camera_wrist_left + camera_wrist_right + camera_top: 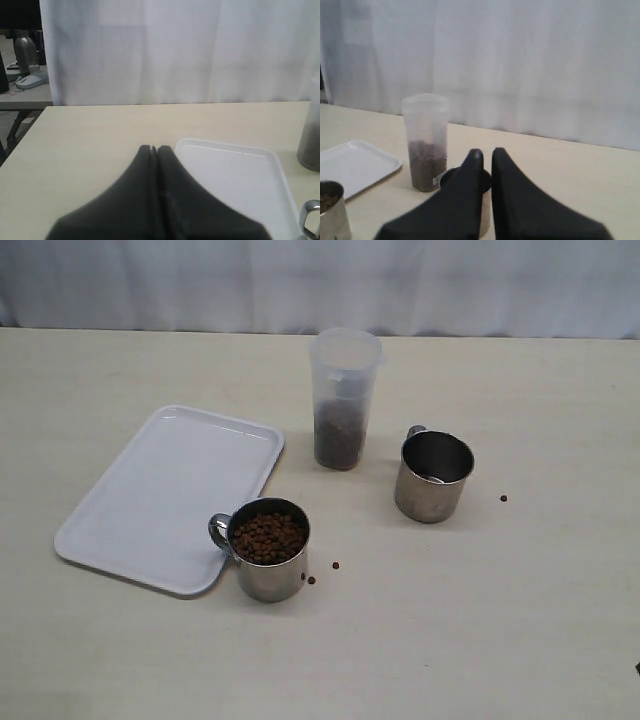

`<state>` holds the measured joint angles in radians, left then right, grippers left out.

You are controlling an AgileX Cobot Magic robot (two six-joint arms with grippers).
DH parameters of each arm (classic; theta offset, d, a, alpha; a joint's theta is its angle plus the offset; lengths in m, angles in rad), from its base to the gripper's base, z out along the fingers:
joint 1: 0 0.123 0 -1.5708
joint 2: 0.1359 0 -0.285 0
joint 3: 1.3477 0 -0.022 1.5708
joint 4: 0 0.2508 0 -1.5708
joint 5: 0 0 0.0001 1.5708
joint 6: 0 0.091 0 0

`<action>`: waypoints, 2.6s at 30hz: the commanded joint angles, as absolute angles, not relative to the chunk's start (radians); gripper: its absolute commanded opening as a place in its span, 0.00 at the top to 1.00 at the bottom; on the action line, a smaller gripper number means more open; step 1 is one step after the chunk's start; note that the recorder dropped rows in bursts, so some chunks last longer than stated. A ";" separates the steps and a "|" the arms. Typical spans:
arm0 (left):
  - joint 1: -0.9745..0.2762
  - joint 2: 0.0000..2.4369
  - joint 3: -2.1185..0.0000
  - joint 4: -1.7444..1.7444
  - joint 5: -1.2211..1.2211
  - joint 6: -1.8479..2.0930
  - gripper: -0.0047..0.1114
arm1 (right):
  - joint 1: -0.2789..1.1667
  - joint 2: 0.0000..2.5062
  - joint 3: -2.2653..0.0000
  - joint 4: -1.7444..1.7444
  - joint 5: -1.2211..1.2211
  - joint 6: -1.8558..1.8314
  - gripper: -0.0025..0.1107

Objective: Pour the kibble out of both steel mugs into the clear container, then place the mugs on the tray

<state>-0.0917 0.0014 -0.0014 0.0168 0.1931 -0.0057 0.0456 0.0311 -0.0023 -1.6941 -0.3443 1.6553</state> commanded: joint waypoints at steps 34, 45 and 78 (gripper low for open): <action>-0.095 0.000 0.000 0.015 0.188 -0.017 0.96 | 0.050 0.033 0.000 0.036 0.109 -0.123 0.94; -0.095 0.000 0.000 0.015 0.184 -0.017 0.96 | 0.050 0.033 0.000 -0.087 0.156 0.061 0.94; -0.125 0.027 0.000 0.109 0.033 -0.080 0.96 | 0.050 0.033 0.000 -0.091 0.156 0.061 0.94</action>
<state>-0.0981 0.0042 -0.0014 0.1689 0.0163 -0.0392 0.0472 0.0309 -0.0021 -0.0831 0.1556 0.0557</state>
